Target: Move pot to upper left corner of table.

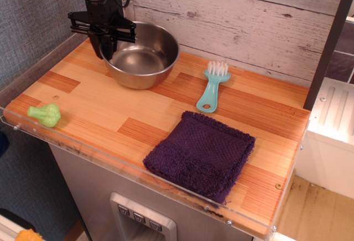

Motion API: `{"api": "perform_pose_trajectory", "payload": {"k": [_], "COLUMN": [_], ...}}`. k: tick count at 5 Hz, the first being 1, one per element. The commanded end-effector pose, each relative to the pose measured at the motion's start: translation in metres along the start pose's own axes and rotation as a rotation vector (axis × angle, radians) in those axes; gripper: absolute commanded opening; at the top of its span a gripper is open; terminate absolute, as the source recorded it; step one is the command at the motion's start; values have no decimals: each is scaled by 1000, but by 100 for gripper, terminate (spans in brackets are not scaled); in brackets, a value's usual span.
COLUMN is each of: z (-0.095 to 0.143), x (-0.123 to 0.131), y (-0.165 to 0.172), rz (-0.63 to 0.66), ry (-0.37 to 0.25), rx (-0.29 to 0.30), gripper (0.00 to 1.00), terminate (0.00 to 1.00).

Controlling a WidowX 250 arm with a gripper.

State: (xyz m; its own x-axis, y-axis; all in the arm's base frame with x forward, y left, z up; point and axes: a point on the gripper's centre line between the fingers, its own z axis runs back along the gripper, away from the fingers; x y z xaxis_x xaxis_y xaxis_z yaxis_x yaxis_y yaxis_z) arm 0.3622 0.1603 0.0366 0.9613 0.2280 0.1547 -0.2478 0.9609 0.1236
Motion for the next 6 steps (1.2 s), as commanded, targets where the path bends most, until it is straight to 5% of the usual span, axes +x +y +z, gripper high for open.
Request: {"api": "perform_pose_trajectory", "payload": {"k": [1,4,6], "z": [-2,73,100], "x": [-3,18,17], "y": [-4,-5,-34], "rz": [58,-79,-189], "ry": [-17,-188,-134], "rx": [-59,-105,-174], "gripper": [100,100,100], "terminate": [0,0,0]}}
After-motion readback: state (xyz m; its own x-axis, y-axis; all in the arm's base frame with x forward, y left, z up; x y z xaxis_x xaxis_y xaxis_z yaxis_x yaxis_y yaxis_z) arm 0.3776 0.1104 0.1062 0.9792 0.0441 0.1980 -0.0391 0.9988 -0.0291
